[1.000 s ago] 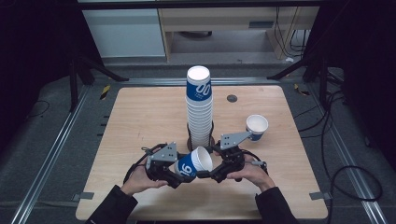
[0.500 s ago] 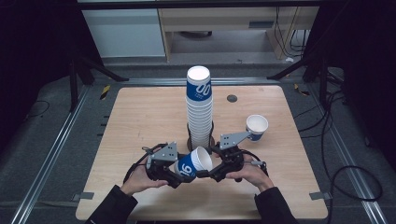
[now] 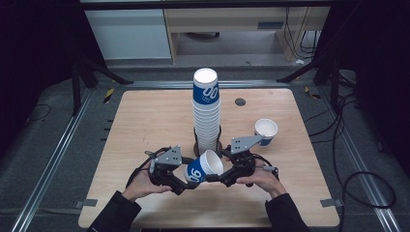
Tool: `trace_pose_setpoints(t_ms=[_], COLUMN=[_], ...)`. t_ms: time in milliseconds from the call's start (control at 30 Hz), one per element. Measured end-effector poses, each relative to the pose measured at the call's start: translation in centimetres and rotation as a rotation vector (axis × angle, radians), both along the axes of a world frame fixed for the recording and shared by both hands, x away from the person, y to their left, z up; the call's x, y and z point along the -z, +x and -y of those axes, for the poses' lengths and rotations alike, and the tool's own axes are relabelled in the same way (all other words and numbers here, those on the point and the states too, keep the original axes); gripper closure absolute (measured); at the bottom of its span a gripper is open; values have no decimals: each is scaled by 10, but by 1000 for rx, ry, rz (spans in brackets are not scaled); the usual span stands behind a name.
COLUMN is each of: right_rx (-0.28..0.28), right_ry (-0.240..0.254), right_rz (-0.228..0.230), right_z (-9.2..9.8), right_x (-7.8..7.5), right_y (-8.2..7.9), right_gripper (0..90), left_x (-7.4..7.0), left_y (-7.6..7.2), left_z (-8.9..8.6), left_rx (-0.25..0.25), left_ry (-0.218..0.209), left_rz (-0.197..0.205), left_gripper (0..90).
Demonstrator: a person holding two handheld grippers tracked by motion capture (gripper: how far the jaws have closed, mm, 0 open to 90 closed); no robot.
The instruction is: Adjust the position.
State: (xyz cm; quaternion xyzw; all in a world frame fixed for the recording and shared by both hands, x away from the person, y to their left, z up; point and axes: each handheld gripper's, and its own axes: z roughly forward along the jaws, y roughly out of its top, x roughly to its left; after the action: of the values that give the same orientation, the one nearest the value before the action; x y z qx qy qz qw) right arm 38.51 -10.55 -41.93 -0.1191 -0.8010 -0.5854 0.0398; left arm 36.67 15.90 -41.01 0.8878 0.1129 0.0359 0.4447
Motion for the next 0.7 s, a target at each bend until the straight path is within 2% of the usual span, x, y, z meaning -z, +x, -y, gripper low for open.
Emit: trace_pose_setpoints(t_ms=[100, 200, 233, 433, 567, 700], right_rx=[9, 19, 19, 0, -24, -40], right_ry=[-22, -80, -80, -196, -215, -209], right_rz=[6, 25, 25, 53, 52, 51], right_z=[1, 0, 0, -15, -24, -28], right_x=[1, 3, 3, 13, 17, 17], right_y=[1, 1, 1, -3, -5, -6], right_gripper=[171, 170, 170, 170, 169, 170], left_x=[1, 5, 5, 14, 23, 24], left_y=[2, 4, 4, 4, 1, -1], left_z=[-2, -1, -1, 6, 16, 19], left_rx=[8, 16, 16, 50, 69, 76], left_ry=[28, 95, 95, 205, 256, 266], left_rz=[-24, -43, -43, -61, -68, -62], left_gripper=[163, 154, 147, 146, 154, 190])
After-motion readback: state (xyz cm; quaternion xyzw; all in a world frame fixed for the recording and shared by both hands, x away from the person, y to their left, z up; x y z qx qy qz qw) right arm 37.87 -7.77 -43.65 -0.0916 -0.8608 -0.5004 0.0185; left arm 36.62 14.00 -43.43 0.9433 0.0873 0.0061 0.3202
